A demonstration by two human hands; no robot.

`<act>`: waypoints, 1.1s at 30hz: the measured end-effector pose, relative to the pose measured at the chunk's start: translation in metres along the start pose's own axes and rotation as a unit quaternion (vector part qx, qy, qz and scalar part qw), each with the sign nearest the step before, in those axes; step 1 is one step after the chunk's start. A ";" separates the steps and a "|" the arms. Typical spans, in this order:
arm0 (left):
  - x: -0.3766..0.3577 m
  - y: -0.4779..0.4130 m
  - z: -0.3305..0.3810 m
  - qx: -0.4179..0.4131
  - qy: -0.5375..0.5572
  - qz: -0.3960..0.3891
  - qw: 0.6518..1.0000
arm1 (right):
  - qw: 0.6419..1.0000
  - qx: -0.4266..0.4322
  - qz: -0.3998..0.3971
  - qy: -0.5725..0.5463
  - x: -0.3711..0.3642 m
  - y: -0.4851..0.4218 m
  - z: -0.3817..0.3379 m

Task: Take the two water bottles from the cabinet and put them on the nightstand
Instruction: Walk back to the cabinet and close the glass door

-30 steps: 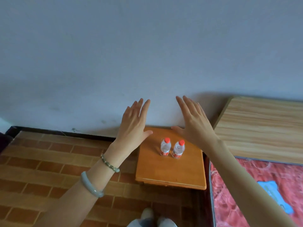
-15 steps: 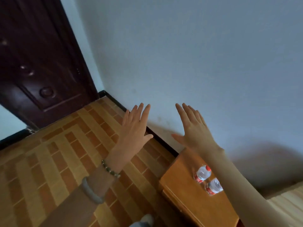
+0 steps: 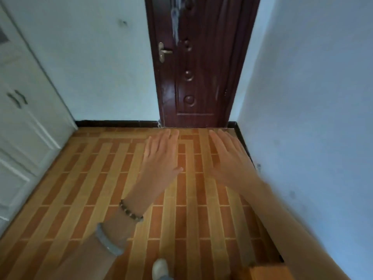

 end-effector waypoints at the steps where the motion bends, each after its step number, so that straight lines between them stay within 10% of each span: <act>1: 0.005 0.001 -0.020 0.022 -0.019 0.006 1.000 | 1.000 0.022 -0.008 -0.001 -0.011 -0.014 -0.014; 33: 0.146 0.087 -0.506 0.452 -0.263 0.070 0.849 | 0.843 0.521 -0.079 -0.110 -0.213 -0.305 -0.498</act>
Point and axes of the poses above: each hand's wrist, its own y-axis away from the middle knuckle, its own x-axis out of the back of the hand, z = x × y, the point moved 9 cm from there along -y, towards the middle knuckle
